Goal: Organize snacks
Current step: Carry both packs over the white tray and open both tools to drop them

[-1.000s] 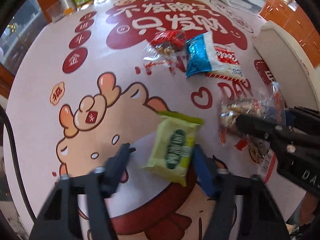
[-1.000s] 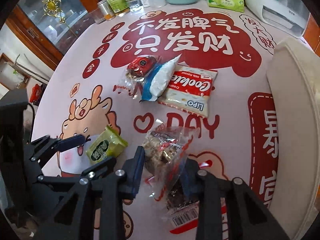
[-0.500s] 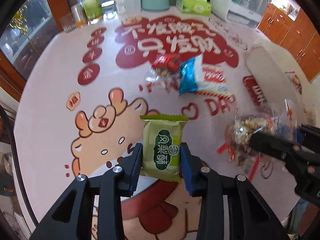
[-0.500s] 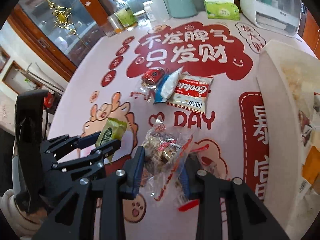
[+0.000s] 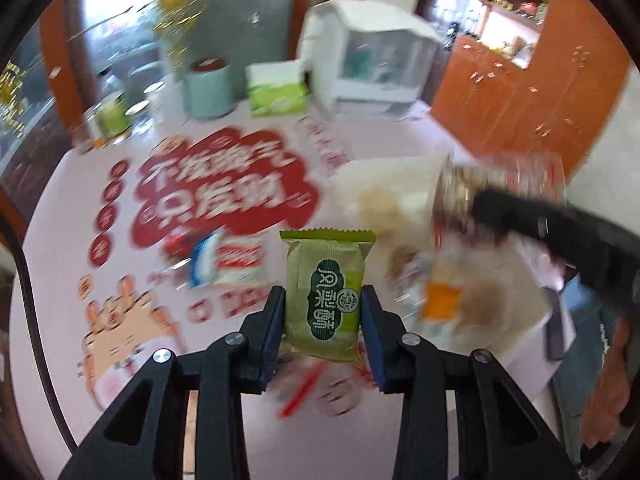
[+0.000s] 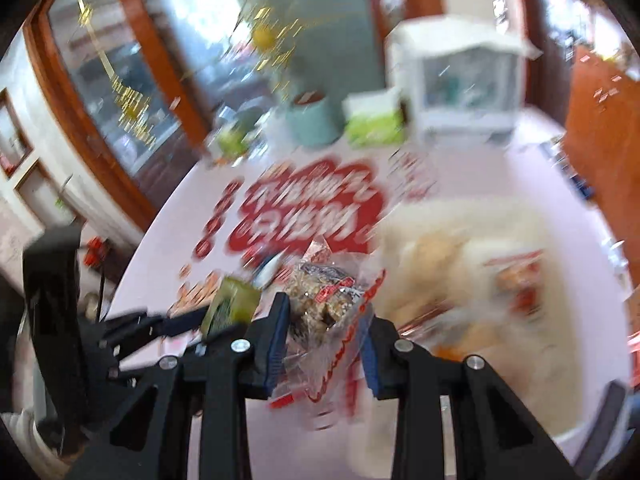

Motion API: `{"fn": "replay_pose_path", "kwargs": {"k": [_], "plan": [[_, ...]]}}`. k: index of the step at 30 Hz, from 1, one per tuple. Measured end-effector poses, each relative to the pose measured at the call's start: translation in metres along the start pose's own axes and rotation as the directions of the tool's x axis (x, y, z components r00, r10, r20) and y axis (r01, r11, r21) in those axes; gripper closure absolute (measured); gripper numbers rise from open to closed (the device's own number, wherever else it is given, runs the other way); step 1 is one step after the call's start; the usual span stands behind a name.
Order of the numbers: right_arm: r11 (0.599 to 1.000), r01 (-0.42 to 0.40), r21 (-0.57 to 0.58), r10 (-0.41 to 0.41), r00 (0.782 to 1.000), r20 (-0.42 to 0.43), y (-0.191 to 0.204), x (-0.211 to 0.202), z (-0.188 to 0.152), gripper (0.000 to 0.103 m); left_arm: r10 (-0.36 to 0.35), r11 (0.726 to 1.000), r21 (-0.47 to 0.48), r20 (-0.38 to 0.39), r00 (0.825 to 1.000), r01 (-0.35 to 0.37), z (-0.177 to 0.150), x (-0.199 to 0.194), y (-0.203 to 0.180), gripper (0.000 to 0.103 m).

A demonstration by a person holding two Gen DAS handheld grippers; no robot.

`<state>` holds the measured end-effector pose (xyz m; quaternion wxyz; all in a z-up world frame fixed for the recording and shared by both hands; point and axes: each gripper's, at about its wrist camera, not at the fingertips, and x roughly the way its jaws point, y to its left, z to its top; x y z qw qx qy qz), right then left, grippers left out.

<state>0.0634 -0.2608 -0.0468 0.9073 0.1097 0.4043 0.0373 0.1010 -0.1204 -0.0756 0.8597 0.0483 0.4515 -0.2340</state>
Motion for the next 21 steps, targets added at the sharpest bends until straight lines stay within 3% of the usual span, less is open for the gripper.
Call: {"fn": "replay_pose_path", "kwargs": {"k": [6,10,15,21], "plan": [[0.987,0.158,0.014,-0.159,0.981,0.112,-0.061,-0.045,0.047,0.07,-0.046,0.999,0.011,-0.001,0.999,0.046,0.021,0.014,-0.075,0.068],[0.985,0.168,0.034,-0.171,0.979,0.115,-0.093,-0.05,0.073,0.07,-0.041,0.999,0.007,-0.032,0.999,0.041,0.026,0.03,-0.104,0.068],[0.981,0.191,0.035,-0.193,0.974,0.12,-0.116,-0.04,0.089,0.07,0.008,1.0,0.003,-0.058,0.998,-0.008,0.034,0.045,-0.114,0.068],[0.98,0.199,0.021,-0.2,0.976,0.086,-0.128,-0.023,0.09,0.07,0.096,0.995,-0.012,-0.028,0.995,-0.097,0.061,0.058,-0.108,0.068]]}}
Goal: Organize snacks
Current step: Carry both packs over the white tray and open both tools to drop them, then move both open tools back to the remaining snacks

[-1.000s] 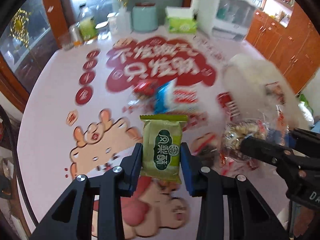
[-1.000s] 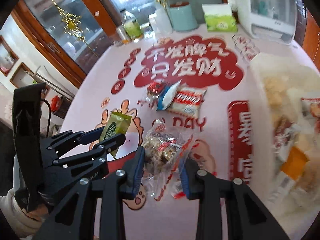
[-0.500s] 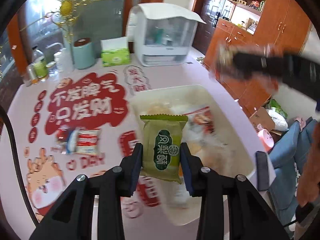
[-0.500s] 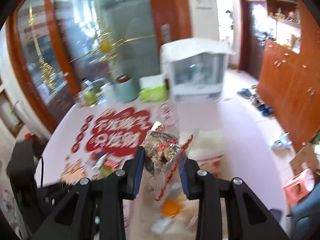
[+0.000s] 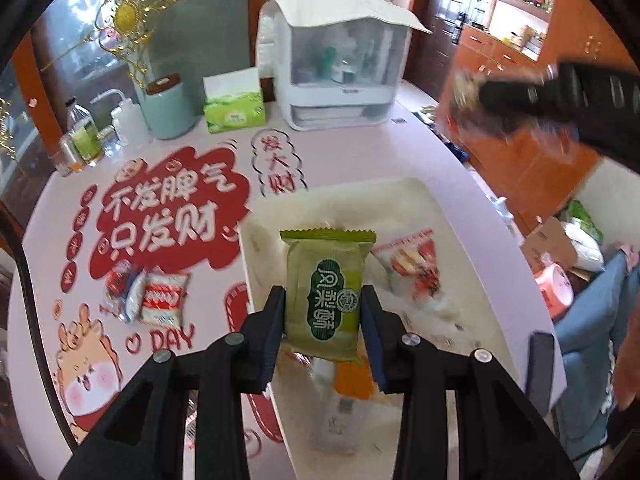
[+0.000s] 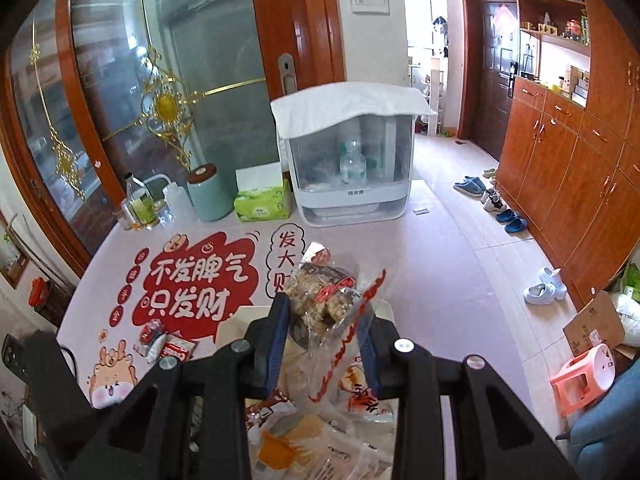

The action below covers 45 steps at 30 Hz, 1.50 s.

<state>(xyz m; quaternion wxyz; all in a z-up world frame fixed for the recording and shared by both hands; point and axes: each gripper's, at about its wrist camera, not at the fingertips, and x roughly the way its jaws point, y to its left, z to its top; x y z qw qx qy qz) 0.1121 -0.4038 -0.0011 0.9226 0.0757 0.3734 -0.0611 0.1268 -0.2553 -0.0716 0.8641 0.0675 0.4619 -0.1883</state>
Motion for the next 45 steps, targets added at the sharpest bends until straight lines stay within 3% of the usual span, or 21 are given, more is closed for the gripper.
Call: {"fn": "replay_pose_path", "kwargs": {"k": [10,11,14,15,19,32,39,45], "plan": [[1.0,0.012,-0.014,-0.013,0.999,-0.052,-0.007,0.031,0.005,0.069,0.113,0.993,-0.013,-0.014,0.993,-0.113,0.034,0.028,0.007,0.066],[1.0,0.006,-0.013,-0.006,0.998,-0.058,-0.009,0.033,0.005,0.069,0.12,0.993,-0.012,-0.022,0.992,-0.121,0.035,0.03,0.006,0.062],[1.0,-0.01,-0.005,0.01,0.999,-0.046,-0.012,0.033,0.008,0.068,0.121,0.992,-0.022,-0.017,0.992,-0.122,0.036,0.032,0.005,0.025],[1.0,-0.005,-0.006,0.005,0.999,-0.039,-0.013,0.033,0.009,0.067,0.126,0.992,-0.024,-0.005,0.992,-0.126,0.037,0.03,0.004,0.019],[1.0,0.007,-0.012,-0.007,1.0,-0.01,-0.015,0.03,0.01,0.055,0.14,0.99,-0.018,0.008,0.99,-0.14,0.039,0.029,0.002,0.017],[0.999,-0.017,-0.049,0.016,1.0,-0.014,-0.007,0.026,-0.004,0.055,0.126,0.991,-0.046,-0.016,0.992,-0.126,0.029,0.025,0.01,0.017],[0.996,-0.045,-0.075,0.044,0.999,-0.01,0.004,0.007,-0.018,0.055,0.138,0.99,-0.033,0.004,0.99,-0.138,0.012,-0.001,0.016,0.017],[0.991,-0.068,-0.113,0.066,0.998,-0.021,0.023,-0.008,-0.032,0.055,0.157,0.987,-0.042,0.001,0.988,-0.157,-0.013,-0.032,0.05,0.017]]}}
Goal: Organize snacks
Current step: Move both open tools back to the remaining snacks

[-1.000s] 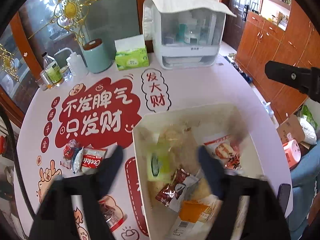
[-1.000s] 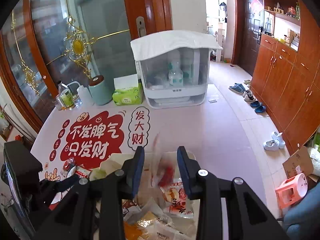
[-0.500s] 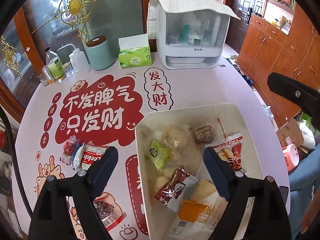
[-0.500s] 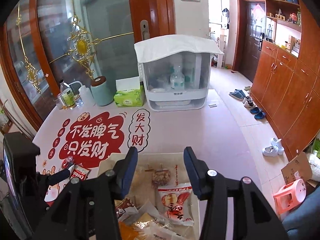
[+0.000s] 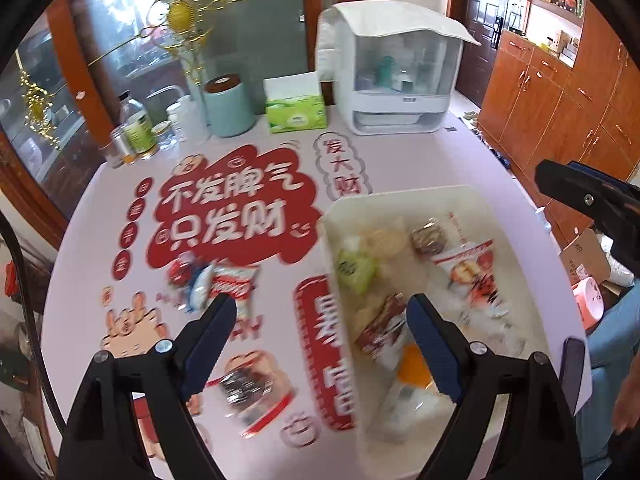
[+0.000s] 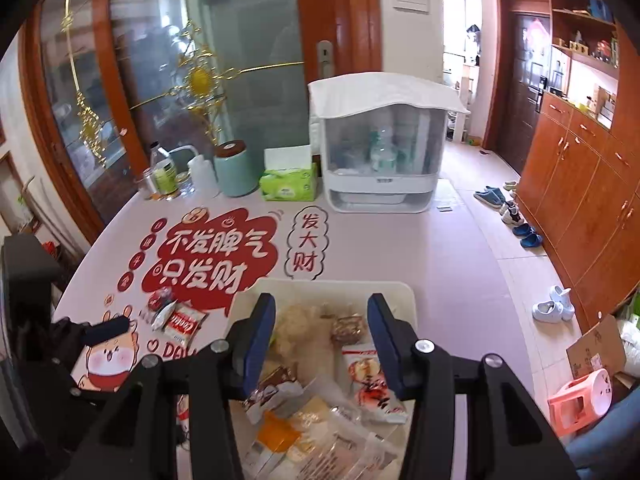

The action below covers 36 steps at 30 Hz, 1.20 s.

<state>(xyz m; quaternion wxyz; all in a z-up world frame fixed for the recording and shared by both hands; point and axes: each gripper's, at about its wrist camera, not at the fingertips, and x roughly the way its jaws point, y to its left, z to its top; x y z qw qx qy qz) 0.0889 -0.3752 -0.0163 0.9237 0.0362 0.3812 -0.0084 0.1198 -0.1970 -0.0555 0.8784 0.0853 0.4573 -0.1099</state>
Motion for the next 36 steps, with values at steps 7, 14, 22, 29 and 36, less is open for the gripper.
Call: {"fn": "replay_pose_path", "kwargs": {"k": [7,14,22,29,36], "plan": [[0.998,-0.026,-0.049,0.025,0.999,-0.021,0.04,-0.004,-0.009,0.055,0.12,0.992,-0.036,0.035,0.992,-0.119,-0.009,-0.033,0.099,0.017],[0.996,-0.06,-0.072,0.056,0.997,-0.056,0.106,0.008,-0.003,0.055,0.22,0.975,-0.061,0.123,0.968,-0.214,0.014,-0.068,0.195,0.017],[0.992,-0.112,-0.062,0.102,0.984,-0.145,0.196,0.065,0.004,0.054,0.28,0.953,0.064,0.172,0.944,-0.295,0.047,-0.029,0.255,0.011],[0.995,-0.103,-0.005,0.097,0.954,-0.284,0.243,0.146,-0.013,0.055,0.109,0.984,0.143,-0.013,0.994,-0.106,0.041,0.09,0.266,0.011],[0.995,-0.097,0.02,0.097,0.92,-0.38,0.263,0.211,-0.039,0.055,-0.073,0.983,0.147,-0.215,0.974,0.106,0.023,0.189,0.245,0.011]]}}
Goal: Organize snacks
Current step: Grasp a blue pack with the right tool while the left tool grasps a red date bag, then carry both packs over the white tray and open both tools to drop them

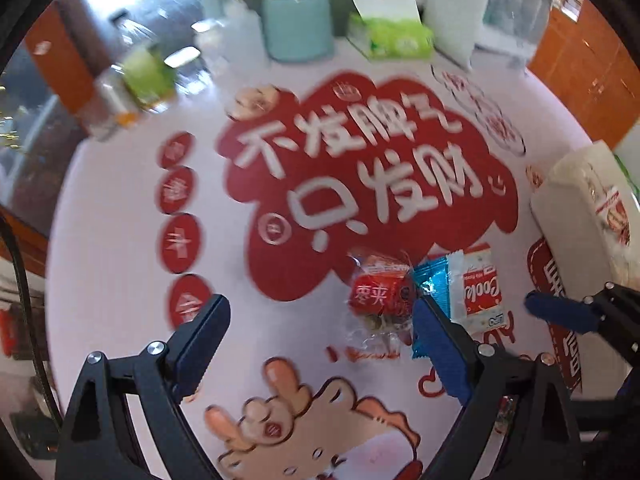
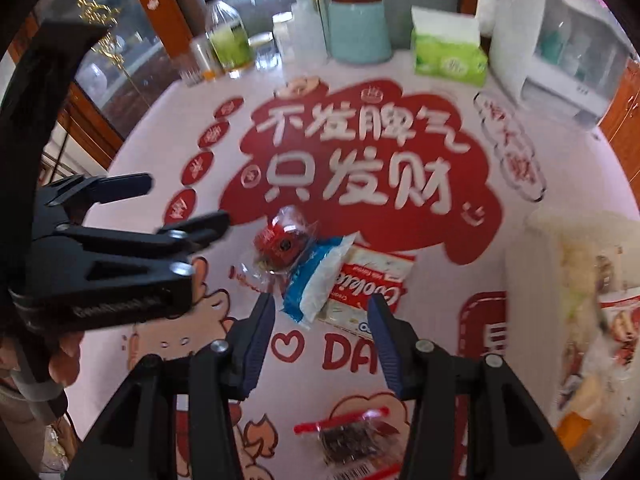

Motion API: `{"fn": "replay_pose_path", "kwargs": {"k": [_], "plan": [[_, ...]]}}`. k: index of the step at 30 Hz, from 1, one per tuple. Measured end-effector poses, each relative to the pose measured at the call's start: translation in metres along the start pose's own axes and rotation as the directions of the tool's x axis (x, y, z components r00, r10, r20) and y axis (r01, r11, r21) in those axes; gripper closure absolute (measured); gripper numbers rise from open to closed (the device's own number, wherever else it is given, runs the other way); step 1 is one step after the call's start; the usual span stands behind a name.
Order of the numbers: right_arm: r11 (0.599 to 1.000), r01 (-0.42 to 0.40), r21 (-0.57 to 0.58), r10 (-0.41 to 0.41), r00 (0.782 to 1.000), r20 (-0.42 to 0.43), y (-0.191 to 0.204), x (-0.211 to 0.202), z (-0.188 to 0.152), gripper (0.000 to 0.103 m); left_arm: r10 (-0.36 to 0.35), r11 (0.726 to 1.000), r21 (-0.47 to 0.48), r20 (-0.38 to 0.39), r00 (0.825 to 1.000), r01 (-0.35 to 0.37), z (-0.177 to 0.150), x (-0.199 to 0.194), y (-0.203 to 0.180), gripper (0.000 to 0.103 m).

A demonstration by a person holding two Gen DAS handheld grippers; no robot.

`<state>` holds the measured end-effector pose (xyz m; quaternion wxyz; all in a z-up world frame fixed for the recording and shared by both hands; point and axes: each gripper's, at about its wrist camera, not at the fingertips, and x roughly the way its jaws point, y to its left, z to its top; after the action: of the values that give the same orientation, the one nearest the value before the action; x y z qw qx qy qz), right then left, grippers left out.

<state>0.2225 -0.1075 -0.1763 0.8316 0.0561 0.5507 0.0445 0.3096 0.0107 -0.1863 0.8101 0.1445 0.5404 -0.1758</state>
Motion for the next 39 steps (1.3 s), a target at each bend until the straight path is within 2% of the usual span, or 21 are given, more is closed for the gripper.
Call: {"fn": "replay_pose_path", "kwargs": {"k": [4,9,10,11,13,17,18,20,24,31,39], "plan": [[1.0,-0.003,0.017,0.004,0.999,-0.042,-0.002,0.034,-0.001,0.054,-0.051,0.999,0.018,-0.035,0.998,0.052,0.004,0.027,-0.008,0.011],[0.999,-0.009,0.034,0.01,1.0,-0.024,0.0,0.059,-0.001,0.055,-0.096,0.995,0.018,-0.067,0.993,0.098,0.005,0.048,-0.012,0.011],[1.0,-0.005,0.025,0.005,1.0,0.007,0.002,0.059,-0.002,0.056,-0.102,0.994,0.017,-0.072,0.992,0.103,0.006,0.051,-0.012,0.011],[1.0,-0.011,0.015,0.01,1.0,0.021,0.005,0.06,-0.002,0.065,-0.104,0.994,0.017,-0.075,0.992,0.106,0.006,0.053,-0.012,0.011],[1.0,-0.004,0.003,0.004,0.999,0.041,0.008,0.061,-0.003,0.073,-0.103,0.995,0.013,-0.073,0.992,0.104,0.006,0.056,-0.012,0.014],[1.0,-0.023,0.014,0.022,0.998,0.061,0.004,0.058,-0.009,0.079,-0.139,0.99,-0.025,-0.089,0.986,0.138,0.006,0.063,-0.007,0.033],[0.999,-0.025,0.02,0.023,0.998,0.059,0.002,0.057,-0.01,0.079,-0.128,0.992,-0.027,-0.074,0.989,0.126,0.005,0.061,-0.006,0.043],[0.999,-0.029,0.032,0.027,0.998,0.058,-0.002,0.056,-0.013,0.081,-0.098,0.995,-0.025,-0.06,0.993,0.097,0.003,0.06,-0.006,0.054],[0.997,-0.042,0.062,0.038,0.998,0.052,-0.011,0.049,-0.019,0.082,-0.104,0.993,-0.059,-0.046,0.993,0.102,-0.003,0.056,0.0,0.057],[0.992,-0.086,0.092,0.079,0.994,0.076,-0.017,0.023,-0.031,0.082,-0.059,0.997,-0.057,0.027,0.998,0.06,-0.024,0.011,0.002,0.057],[0.991,-0.12,0.058,0.112,0.986,0.127,-0.011,-0.027,-0.048,0.082,-0.084,0.994,-0.064,0.117,0.99,0.092,-0.051,-0.069,-0.008,0.057]]}}
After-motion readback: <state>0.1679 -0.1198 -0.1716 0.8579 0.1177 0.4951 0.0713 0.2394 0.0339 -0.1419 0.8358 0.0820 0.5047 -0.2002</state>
